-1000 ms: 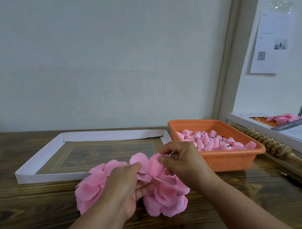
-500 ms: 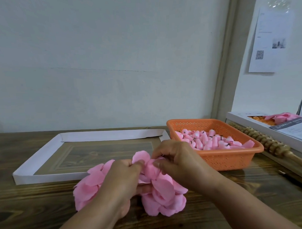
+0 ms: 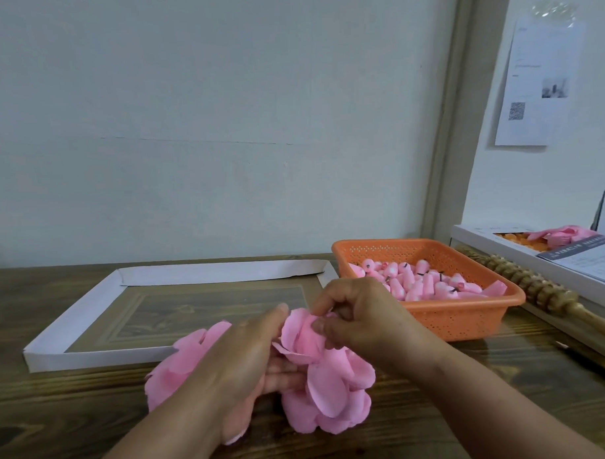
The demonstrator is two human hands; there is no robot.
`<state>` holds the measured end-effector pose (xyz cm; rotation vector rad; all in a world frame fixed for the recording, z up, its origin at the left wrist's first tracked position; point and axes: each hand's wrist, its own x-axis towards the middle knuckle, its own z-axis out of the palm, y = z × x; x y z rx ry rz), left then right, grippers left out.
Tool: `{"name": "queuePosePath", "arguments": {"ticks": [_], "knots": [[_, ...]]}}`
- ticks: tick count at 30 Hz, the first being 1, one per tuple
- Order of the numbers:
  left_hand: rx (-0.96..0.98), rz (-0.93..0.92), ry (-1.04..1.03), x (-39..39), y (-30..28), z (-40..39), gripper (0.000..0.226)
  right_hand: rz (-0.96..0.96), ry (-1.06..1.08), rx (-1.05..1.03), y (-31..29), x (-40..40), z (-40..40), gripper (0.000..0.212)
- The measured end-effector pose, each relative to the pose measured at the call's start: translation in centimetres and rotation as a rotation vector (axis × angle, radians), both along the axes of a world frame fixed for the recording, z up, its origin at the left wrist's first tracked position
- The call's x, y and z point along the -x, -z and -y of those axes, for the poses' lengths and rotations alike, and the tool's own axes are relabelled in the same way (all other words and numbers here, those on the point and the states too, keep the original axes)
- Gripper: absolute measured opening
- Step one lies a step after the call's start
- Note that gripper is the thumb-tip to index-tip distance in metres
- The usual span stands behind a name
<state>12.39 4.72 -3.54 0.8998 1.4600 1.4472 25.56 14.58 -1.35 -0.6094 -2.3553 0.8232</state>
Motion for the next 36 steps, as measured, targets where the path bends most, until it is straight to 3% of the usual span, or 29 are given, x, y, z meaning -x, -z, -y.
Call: {"name": "queuePosePath", "arguments": {"ticks": [5,9,16,25,36], "knots": [[-0.01,-0.011,0.025,-0.6,0.1,0.1,0.043,0.077,-0.03,-0.007,-0.1,0.2,0.1,0.032],[0.021,0.049,0.021,-0.1,0.1,-0.1,0.047,0.003,0.031,0.04,0.1,0.3,0.2,0.026],[0.046,0.064,0.04,0.8,0.3,-0.2,0.022,-0.009,0.009,0.1,0.1,0.3,0.2,0.02],[0.051,0.066,0.082,0.4,0.2,0.1,0.038,0.028,-0.032,0.109,-0.3,0.4,0.8,0.021],[0.051,0.007,0.111,0.1,0.6,0.4,0.03,0.02,0.012,0.17,0.2,0.7,1.2,0.019]]}}
